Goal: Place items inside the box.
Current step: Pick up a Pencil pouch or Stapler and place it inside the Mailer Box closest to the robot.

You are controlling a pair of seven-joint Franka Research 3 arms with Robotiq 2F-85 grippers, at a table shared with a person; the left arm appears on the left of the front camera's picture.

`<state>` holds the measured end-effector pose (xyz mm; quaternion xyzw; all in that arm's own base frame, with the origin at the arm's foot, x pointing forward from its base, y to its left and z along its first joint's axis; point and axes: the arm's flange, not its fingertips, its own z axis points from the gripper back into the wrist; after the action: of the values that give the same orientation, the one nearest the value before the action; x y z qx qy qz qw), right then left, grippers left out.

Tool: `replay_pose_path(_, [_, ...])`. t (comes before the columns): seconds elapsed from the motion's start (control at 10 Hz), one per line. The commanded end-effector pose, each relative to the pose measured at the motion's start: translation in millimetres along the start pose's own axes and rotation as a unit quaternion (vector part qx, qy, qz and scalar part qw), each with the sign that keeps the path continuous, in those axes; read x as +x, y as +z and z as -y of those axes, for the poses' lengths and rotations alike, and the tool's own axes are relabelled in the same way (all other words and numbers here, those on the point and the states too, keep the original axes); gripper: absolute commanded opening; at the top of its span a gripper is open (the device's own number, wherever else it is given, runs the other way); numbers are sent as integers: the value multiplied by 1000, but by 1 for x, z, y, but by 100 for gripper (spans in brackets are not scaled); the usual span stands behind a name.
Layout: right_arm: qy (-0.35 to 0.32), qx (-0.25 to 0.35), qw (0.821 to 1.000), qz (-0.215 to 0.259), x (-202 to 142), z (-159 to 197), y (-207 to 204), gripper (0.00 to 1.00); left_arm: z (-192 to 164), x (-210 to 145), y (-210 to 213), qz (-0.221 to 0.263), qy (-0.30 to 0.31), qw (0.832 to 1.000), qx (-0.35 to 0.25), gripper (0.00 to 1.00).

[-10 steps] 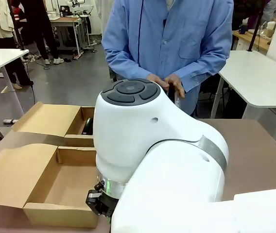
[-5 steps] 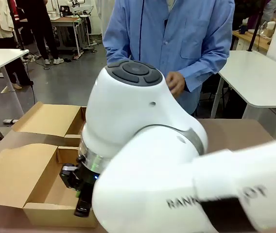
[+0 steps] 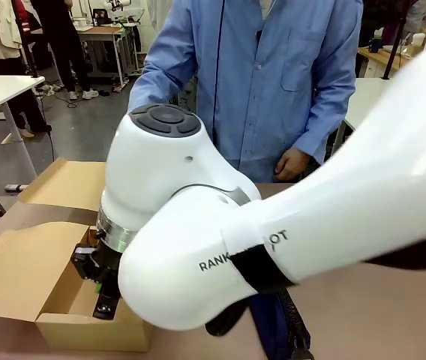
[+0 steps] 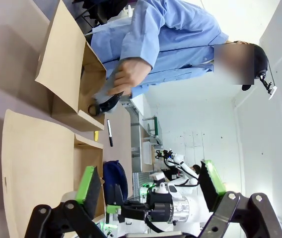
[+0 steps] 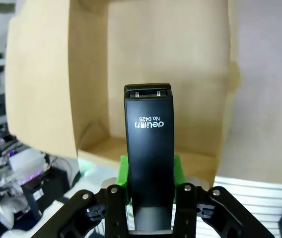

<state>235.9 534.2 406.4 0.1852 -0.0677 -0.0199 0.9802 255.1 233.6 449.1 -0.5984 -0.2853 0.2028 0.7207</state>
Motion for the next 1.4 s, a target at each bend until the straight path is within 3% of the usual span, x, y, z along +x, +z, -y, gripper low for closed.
replay_pose_path(0.0, [-38,-39,998,34,12,-42,-33,37,1,0,-1,5,-10,1000,-12,100])
replay_pose_path(0.5, [-57,-73,996,21,42,-49,-76,37,1,0,-1,5,-10,1000,-12,100])
replay_pose_path(0.8, [-50,-91,995,12,44,-47,-86,37,1,0,-1,5,-10,1000,-12,100])
replay_pose_path(1.0, [-38,-104,994,9,41,-45,-86,94,1,0,-1,5,-10,1000,-12,100])
replay_pose_path(1.1, [-31,-101,994,6,40,-45,-86,100,1,0,-1,5,-10,1000,-12,100])
replay_pose_path(1.3, [-24,-95,995,10,39,-43,-84,100,1,0,-1,5,-10,1000,-12,100])
